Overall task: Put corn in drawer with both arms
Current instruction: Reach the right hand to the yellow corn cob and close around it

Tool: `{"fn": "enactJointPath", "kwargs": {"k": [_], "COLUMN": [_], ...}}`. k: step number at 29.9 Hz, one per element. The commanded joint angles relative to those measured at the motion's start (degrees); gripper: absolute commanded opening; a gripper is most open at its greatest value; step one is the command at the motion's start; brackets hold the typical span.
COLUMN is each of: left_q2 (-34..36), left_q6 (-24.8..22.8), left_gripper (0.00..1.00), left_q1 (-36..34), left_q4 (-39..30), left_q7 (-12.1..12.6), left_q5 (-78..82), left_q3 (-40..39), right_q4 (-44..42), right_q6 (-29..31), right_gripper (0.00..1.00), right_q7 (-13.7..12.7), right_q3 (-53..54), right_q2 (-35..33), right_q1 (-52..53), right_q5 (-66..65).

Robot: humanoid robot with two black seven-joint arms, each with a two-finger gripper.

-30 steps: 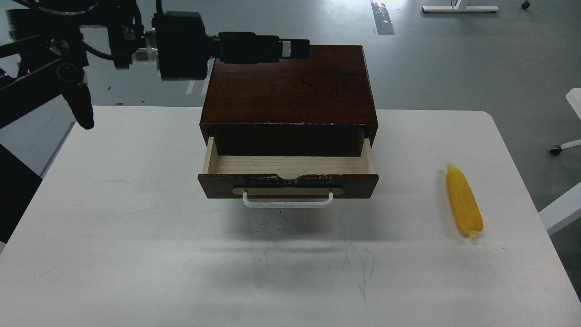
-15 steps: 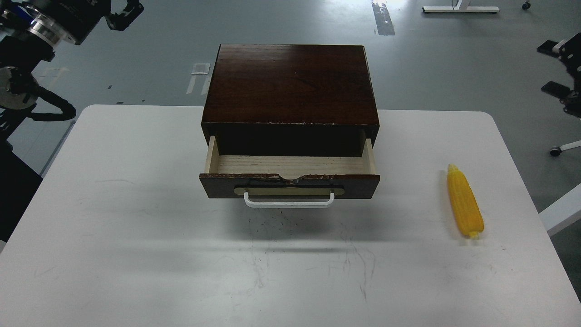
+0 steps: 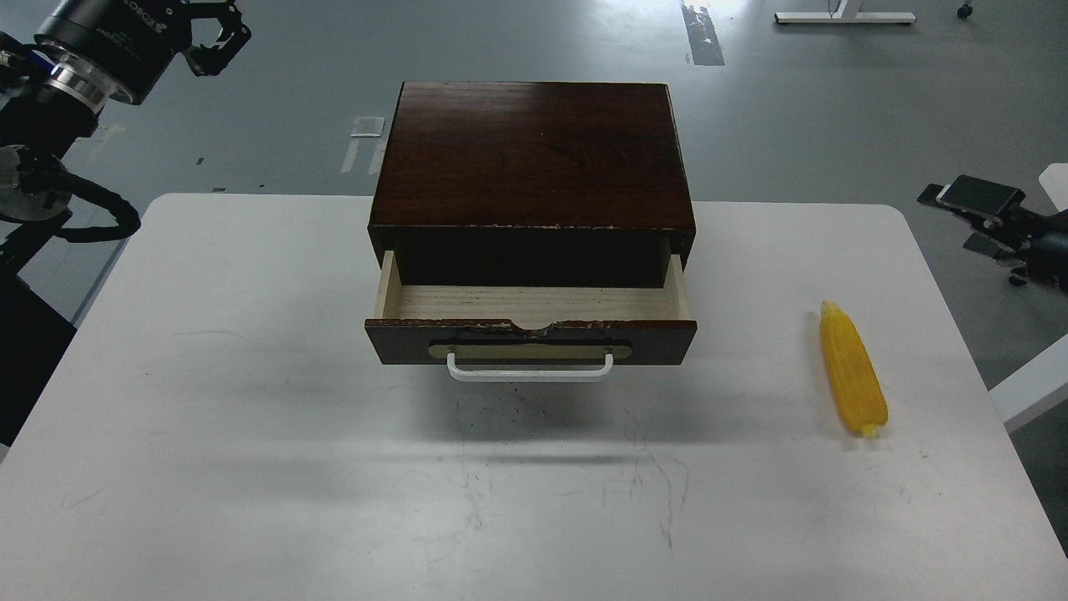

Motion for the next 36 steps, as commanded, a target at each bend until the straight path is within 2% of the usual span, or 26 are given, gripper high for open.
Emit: {"fn": "enactJointPath", "kwargs": {"k": [1,4,9,11,16,22,30,36], "left_q2": [0.4,0.4,0.2,0.2,0.1,0.2,0.1,0.3], "left_q6": [0.0,0.0,0.0,0.0,0.0,0.0,0.0,0.0], "left_gripper": [0.98,0.98,0.98,0.98,0.98,0.98,0.98,0.98], "left_q1": [0.3,0.7,0.9,1.2,1.2,2.1,5.0,6.0], "left_q4": [-0.1,-0.1,-0.3,-0.4,-0.4,-0.4,-0.4,-0.4], "left_q7": [0.0,-0.3,-0.5,-0.5,-0.5,-0.6,-0.7,-0.7], "left_q5": [0.0,-0.1,-0.1,-0.1,-0.1,-0.1,-0.1,-0.1], "left_q3": [-0.6,-0.7,-0.8,-0.9,-1.1,-1.3,-3.1,-3.5], "right_q4": [7.8,11.4,10.5,8.3,3.4,0.0,-4.2,-5.9], "right_q6": [-0.8,-1.2,-2.0,-4.7,-7.7,-8.9,-12.9,-13.6], "right_gripper": [1.00,1.00,1.00,1.00,1.00,1.00,1.00,1.00], "right_q7": [-0.1,-0.1,-0.1,-0.1,-0.1,-0.6,-1.2,-1.2], "right_q3": [0.0,-0.1,-0.2,-0.2,-0.2,-0.3,-4.0,-4.0], "right_q2": [-5.6,-8.1,-8.3,-7.4,0.5,6.1,11.5,14.4], "right_q1": [-0.4,-3.2,-8.2,-11.9,-15.1,-16.3,-17.7,-17.5], "right_q5": [-2.0,-4.8,-7.8,-7.9,-7.9,-7.9,-7.9,-7.8]}}
